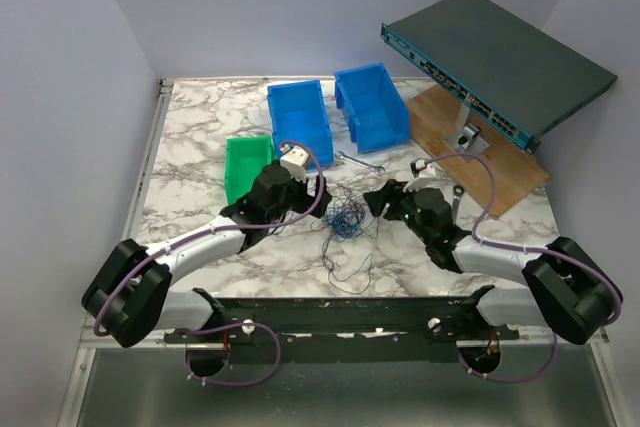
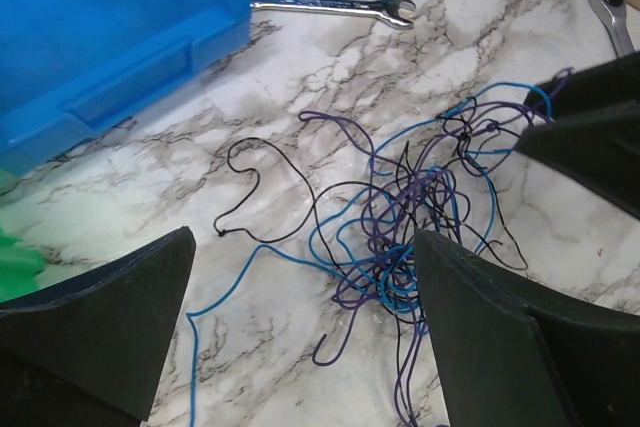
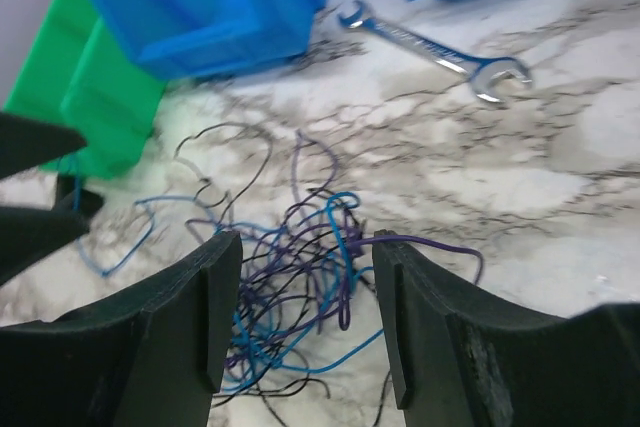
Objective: Untangle the cables
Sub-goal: Untie the cable.
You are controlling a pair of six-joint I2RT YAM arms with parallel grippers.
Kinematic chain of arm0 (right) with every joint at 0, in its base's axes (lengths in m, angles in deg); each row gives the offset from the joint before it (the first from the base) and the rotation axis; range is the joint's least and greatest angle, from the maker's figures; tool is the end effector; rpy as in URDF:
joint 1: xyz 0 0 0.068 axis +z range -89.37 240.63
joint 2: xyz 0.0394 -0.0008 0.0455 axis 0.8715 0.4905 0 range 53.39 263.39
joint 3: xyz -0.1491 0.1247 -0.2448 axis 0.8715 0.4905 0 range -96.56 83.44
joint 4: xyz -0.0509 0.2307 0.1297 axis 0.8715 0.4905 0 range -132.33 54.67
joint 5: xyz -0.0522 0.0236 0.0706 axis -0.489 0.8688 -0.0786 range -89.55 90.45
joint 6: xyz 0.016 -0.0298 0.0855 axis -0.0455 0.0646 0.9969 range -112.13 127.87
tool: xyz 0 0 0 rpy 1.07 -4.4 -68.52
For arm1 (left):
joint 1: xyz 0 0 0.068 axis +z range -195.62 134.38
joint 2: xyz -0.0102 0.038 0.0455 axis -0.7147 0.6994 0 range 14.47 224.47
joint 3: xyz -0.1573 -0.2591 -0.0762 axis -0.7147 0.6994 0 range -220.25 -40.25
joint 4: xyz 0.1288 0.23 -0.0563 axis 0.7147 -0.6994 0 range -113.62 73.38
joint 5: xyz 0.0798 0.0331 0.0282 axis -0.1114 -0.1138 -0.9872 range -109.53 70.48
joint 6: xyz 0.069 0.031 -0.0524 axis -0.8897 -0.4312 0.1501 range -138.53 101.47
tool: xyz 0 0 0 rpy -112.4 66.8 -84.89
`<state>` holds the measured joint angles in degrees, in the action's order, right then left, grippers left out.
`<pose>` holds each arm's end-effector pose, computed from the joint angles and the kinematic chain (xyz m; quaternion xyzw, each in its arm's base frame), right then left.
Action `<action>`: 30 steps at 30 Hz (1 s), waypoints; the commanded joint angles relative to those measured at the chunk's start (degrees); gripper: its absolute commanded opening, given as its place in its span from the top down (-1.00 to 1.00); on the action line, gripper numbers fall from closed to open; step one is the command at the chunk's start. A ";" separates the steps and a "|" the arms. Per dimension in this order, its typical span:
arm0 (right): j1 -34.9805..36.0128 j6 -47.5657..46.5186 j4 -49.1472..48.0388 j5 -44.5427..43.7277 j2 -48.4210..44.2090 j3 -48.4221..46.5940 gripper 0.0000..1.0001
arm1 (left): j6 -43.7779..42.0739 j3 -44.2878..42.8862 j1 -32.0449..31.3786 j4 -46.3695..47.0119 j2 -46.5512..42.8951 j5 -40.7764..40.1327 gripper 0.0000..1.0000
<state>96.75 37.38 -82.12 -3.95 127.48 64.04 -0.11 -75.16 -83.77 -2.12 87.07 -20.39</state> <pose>0.2323 0.1618 0.1944 -0.0223 0.7922 0.3045 0.5284 0.2446 -0.1906 0.2351 0.1389 0.8232 -0.2553 0.4878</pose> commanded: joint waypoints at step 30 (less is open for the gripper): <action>0.09 0.76 12.89 -5.42 12.71 -9.80 0.55 | -4.79 -18.79 -3.42 -20.56 23.95 17.83 -0.44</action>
<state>96.68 37.89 -70.86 -6.57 141.44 54.21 -4.11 -90.53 -86.74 -15.95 106.48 -8.59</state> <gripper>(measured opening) 0.264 0.753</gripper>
